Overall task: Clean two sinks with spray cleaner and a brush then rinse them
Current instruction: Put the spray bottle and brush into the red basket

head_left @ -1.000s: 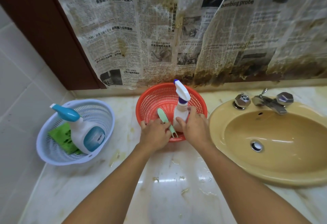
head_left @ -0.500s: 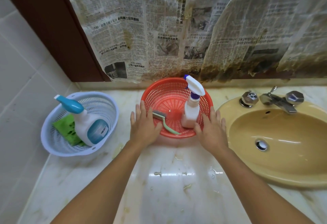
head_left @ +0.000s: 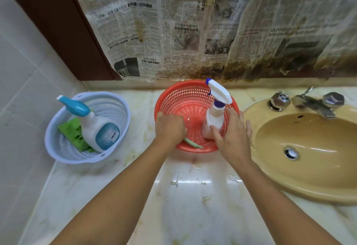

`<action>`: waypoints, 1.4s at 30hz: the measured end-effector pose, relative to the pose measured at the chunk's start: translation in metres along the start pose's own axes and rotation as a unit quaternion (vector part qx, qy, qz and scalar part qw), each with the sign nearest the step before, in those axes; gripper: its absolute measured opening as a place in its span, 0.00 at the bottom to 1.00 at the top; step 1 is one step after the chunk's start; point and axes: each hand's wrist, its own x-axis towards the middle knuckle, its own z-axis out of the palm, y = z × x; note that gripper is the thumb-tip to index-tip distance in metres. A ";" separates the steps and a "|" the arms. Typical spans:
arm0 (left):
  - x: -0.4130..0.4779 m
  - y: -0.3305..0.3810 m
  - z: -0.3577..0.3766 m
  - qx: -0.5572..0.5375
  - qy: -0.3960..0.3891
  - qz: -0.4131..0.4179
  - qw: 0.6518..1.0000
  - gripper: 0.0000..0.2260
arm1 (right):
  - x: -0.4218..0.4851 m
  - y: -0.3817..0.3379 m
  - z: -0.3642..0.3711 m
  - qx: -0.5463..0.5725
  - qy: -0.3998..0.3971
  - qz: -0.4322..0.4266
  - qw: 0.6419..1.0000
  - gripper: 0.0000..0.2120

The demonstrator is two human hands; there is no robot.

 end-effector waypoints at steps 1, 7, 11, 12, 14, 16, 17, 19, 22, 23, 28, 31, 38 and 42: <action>0.007 0.003 0.002 0.021 -0.024 0.008 0.999 0.13 | -0.004 -0.003 -0.001 0.014 0.037 0.000 0.999 0.28; 0.032 -0.005 0.019 -0.052 -0.049 0.049 0.996 0.13 | -0.030 -0.021 0.012 0.026 0.062 -0.219 0.973 0.06; 0.037 -0.012 0.019 -0.079 -0.067 0.097 0.990 0.13 | -0.008 -0.053 0.040 -0.047 -0.147 -0.136 0.979 0.10; 0.038 -0.014 0.019 -0.068 -0.076 0.106 0.989 0.12 | 0.000 -0.059 0.046 -0.063 -0.166 -0.107 0.978 0.11; 0.040 -0.019 0.017 -0.057 -0.088 0.120 0.987 0.11 | 0.014 -0.069 0.057 -0.085 -0.211 -0.060 0.972 0.13; 0.039 -0.027 0.011 -0.062 -0.070 0.136 0.986 0.12 | 0.023 -0.073 0.066 -0.106 -0.256 -0.033 0.960 0.17; 0.037 -0.032 0.007 -0.056 -0.046 0.144 0.987 0.13 | 0.025 -0.073 0.070 -0.115 -0.266 -0.029 0.957 0.17; 0.031 -0.043 0.007 -0.051 0.017 0.142 0.988 0.18 | 0.029 -0.072 0.075 -0.134 -0.264 -0.020 0.955 0.14; 0.018 -0.056 0.016 -0.109 0.102 0.098 0.984 0.23 | 0.031 -0.070 0.075 -0.119 -0.272 -0.008 0.955 0.10; 0.013 -0.058 0.020 -0.131 0.109 0.080 0.982 0.24 | 0.030 -0.070 0.075 -0.108 -0.277 -0.004 0.955 0.10; -0.002 -0.057 0.028 -0.261 0.059 0.011 0.963 0.31 | 0.034 -0.077 0.065 0.025 -0.211 0.061 0.975 0.09; -0.008 -0.057 0.031 -0.273 0.066 0.000 0.960 0.32 | 0.036 -0.078 0.062 0.152 -0.196 0.162 0.955 0.09; -0.013 -0.054 0.033 -0.280 0.066 -0.012 0.957 0.33 | 0.028 -0.077 0.067 0.111 -0.220 0.187 0.951 0.13; -0.014 -0.053 0.033 -0.287 0.069 -0.018 0.955 0.32 | 0.024 -0.080 0.053 0.066 -0.232 0.154 0.958 0.13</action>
